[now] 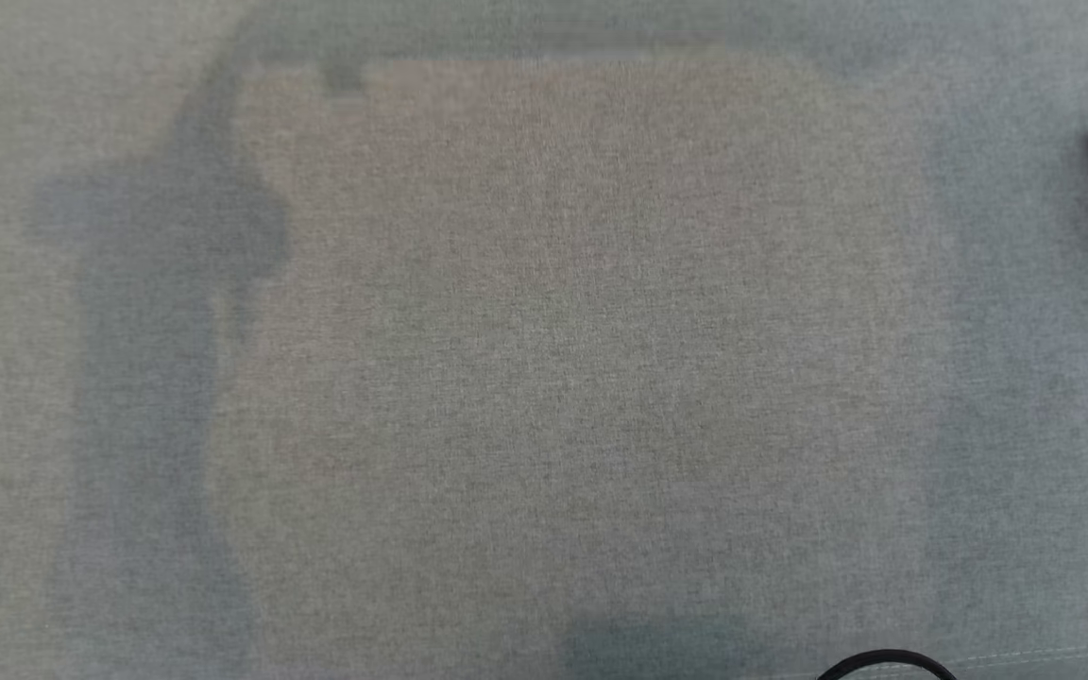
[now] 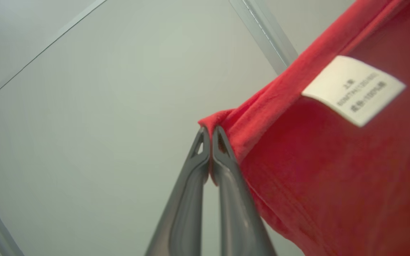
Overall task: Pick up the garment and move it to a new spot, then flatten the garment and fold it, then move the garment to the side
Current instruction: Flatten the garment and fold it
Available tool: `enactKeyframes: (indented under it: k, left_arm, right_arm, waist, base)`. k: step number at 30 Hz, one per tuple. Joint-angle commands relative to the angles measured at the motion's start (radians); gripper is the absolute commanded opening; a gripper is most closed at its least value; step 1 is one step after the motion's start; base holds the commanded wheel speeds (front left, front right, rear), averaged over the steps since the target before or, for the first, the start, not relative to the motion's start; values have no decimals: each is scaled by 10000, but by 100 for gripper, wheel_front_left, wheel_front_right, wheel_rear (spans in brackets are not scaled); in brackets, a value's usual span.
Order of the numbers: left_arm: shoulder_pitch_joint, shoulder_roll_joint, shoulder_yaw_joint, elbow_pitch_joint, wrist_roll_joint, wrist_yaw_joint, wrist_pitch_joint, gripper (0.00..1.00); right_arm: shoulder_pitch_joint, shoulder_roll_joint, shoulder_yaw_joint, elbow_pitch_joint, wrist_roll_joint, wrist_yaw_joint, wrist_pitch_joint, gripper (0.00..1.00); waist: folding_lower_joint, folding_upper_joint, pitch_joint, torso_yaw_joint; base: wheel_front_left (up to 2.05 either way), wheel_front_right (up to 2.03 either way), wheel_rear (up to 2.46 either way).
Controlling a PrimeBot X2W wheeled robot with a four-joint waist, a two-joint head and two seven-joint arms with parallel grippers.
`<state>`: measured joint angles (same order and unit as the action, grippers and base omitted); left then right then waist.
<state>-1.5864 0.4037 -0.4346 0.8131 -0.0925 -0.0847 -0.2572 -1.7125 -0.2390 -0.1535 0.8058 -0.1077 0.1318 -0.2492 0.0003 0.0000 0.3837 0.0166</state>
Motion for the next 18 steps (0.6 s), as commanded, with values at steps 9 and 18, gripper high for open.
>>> enactKeyframes:
  k: [9, 18]
  left_arm:
    - [2573, -105, 689, 210, -980, -143, -59, 0]
    - [7319, -1155, 1164, -346, -1565, -312, -63, 0]
  right_arm:
    - [2295, -72, 679, 62, 1168, -25, -159, 0]
    - [7800, -531, 1907, -1822, 4295, -22, -164, 0]
  waist:
    - [-3, 0, 1361, -400]
    - [-3, 0, 905, -461]
  base:
    - [0, 0, 0]
    - [0, 0, 0]
